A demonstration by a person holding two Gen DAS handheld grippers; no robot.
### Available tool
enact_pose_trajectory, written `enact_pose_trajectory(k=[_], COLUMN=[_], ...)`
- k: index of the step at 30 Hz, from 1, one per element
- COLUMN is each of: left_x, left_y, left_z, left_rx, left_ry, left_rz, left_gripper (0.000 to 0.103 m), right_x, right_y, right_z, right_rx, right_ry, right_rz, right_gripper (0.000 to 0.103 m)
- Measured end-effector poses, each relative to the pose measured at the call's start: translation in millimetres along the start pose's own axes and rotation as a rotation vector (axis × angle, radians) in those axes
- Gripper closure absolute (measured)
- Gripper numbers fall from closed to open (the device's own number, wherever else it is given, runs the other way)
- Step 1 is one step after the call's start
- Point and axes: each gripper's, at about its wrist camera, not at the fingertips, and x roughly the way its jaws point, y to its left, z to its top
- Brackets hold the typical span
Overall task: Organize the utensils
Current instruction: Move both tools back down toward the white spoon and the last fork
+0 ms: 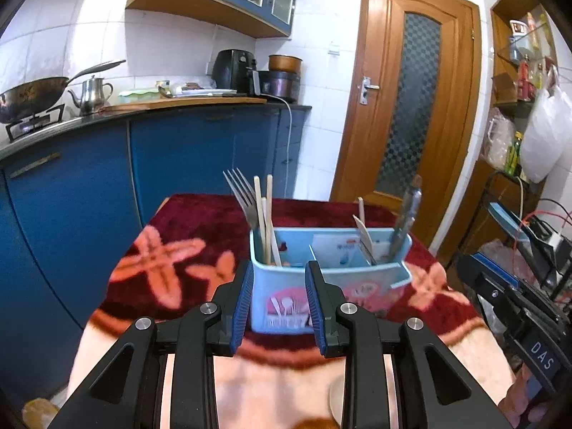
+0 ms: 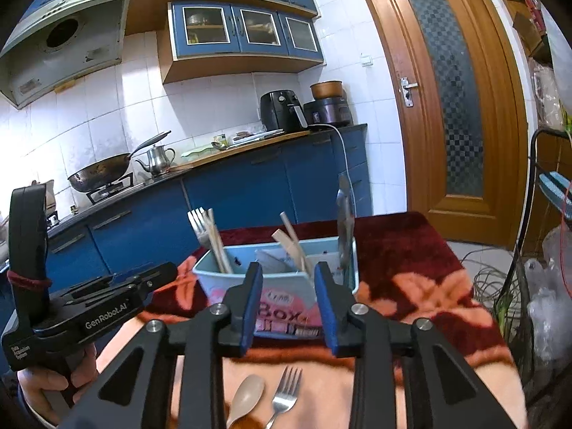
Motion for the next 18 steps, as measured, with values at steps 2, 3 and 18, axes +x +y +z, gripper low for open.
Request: enact_pose_trajectory(k=[2,3,18], left_x=[-5.1,-8.3,-19.7], left_y=[-0.4,-1.0,-4.2], left_z=[-3.4,-6.2,-47.9], left_rx=[0.000,0.000,0.020], left_ry=[0.009,0.014,0.128], left_rz=[-0.003,-0.006,-0.015], left_gripper=[0.072,0.072,0.072], right_x=[-4.4,-6.2,-25.5], right_y=[3.2,3.0,-4.6], right_z=[-5.8,-9.2,-50.3], right_rx=[0.008,0.009,0.052], right_ry=[0.009,0.013,0.115], right_rz=[0.010,0.010,-0.019], right_gripper=[0.068,0.068,0.064])
